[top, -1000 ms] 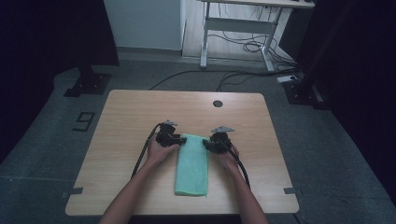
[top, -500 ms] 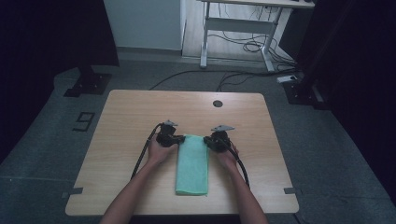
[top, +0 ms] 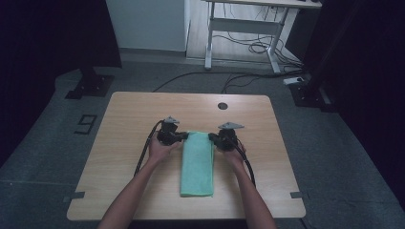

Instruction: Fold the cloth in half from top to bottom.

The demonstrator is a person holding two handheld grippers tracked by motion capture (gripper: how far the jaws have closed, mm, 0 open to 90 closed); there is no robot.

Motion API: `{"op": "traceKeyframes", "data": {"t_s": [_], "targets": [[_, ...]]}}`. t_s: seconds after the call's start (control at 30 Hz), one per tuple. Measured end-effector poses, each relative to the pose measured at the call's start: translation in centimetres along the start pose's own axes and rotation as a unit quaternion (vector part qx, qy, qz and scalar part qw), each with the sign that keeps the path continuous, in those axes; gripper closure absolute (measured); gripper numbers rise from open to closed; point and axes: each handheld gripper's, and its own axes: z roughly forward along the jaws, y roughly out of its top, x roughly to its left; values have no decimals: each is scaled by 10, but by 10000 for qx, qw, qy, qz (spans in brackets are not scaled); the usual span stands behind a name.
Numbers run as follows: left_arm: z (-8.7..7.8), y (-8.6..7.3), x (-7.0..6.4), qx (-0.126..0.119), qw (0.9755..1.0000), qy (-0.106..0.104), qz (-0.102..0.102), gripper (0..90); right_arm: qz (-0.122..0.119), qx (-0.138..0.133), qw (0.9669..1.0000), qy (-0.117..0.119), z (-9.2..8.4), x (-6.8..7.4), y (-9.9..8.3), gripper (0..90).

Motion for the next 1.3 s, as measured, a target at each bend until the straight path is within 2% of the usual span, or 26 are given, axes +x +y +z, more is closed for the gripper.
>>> {"op": "traceKeyframes", "data": {"t_s": [0.07,0.13,0.27,0.5,0.67,0.8,0.9,1.1,1.3], "targets": [[-8,13,-3,-79,9999,40,82,872,-45,-115,9999,-23,-5,0,9,861],[-12,17,-5,-175,9998,66,105,872,-61,-201,9998,-43,-9,0,16,861],[-14,21,-8,-200,9997,73,154,872,-52,-405,9992,-55,-17,0,23,861],[-12,22,-10,-226,9995,90,189,872,-103,-437,9990,-77,-21,-2,23,860],[-16,40,-11,-307,9990,136,300,872,-154,-496,9985,-149,-24,-4,32,860],[-22,49,-13,-507,9980,156,332,872,-195,-709,9971,-190,-33,-6,46,860],[-22,47,-17,-533,9975,192,412,868,-327,-776,9961,-252,-39,-3,47,856],[-15,41,-21,-449,9977,219,460,869,-358,-712,9964,-298,-40,-2,36,855],[-9,43,-19,-393,9981,158,440,868,-376,-698,9965,-279,-42,-6,35,857]]}}
